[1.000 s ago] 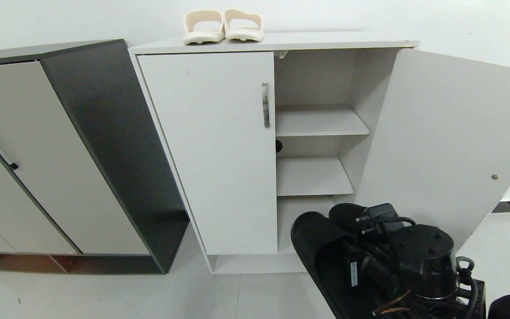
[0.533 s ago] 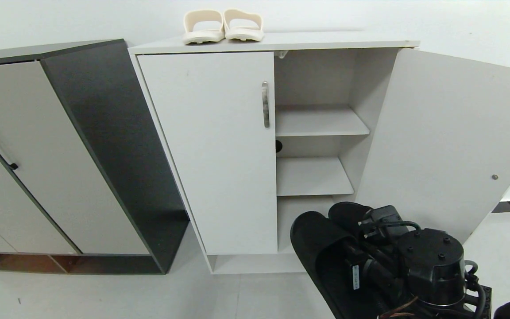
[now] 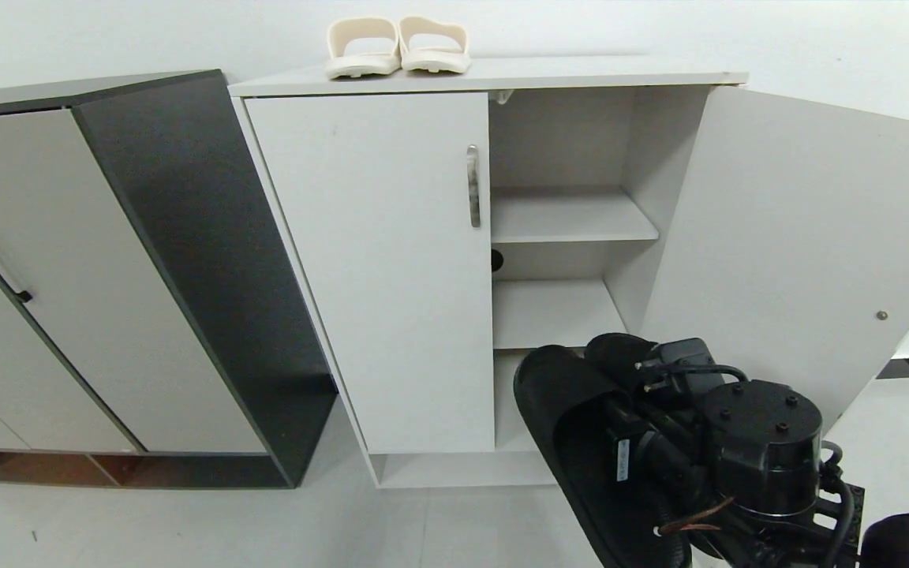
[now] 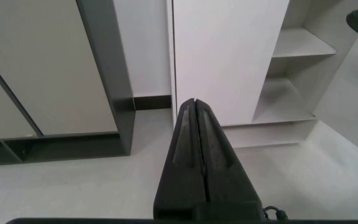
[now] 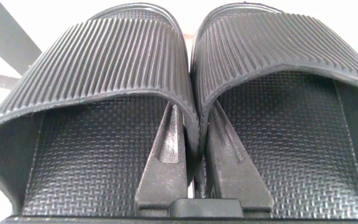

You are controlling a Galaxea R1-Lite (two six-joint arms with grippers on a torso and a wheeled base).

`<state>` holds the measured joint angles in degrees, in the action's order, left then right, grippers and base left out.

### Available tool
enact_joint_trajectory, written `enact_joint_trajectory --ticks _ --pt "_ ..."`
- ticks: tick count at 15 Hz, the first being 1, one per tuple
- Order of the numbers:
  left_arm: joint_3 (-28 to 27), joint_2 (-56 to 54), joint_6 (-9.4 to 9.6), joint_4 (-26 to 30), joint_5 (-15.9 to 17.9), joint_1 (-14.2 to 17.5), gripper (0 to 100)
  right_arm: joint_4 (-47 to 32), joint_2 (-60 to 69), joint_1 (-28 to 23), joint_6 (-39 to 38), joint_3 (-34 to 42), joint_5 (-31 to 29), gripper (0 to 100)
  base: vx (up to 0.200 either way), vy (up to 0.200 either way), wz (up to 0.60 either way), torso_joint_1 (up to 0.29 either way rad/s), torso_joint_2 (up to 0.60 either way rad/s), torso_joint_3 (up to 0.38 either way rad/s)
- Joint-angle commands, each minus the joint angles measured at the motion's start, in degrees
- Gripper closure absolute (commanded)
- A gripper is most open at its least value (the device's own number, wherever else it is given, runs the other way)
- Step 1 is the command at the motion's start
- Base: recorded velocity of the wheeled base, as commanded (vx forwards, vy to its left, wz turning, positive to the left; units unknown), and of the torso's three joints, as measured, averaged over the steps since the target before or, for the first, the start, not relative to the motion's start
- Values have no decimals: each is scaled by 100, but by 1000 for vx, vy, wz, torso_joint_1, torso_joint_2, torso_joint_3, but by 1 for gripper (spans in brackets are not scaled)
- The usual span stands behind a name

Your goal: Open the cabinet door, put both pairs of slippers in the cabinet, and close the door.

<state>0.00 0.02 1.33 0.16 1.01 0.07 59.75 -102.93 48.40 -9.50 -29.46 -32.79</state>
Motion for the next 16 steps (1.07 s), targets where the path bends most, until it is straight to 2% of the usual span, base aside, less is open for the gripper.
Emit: enact_joint_trajectory --ticks 1,5,7,11,16 --pt "0 6 8 2 -5 1 100 -16 -26 3 -8 -200 -61 100 0 0 0 0 0 0" --pt "0 6 -1 2 -5 1 100 -42 -281 21 -35 -516 -518 100 0 -200 0 4 2 5" --pt "0 6 -1 2 4 1 100 -42 -263 188 -26 -525 -649 100 0 -200 0 5 0 0" --pt "0 6 -10 2 4 1 100 -33 -729 363 -167 -639 -755 100 0 0 0 0 0 0" --pt "0 6 -1 2 13 1 100 2 -1168 -146 -272 -903 -904 100 0 0 0 0 0 0"
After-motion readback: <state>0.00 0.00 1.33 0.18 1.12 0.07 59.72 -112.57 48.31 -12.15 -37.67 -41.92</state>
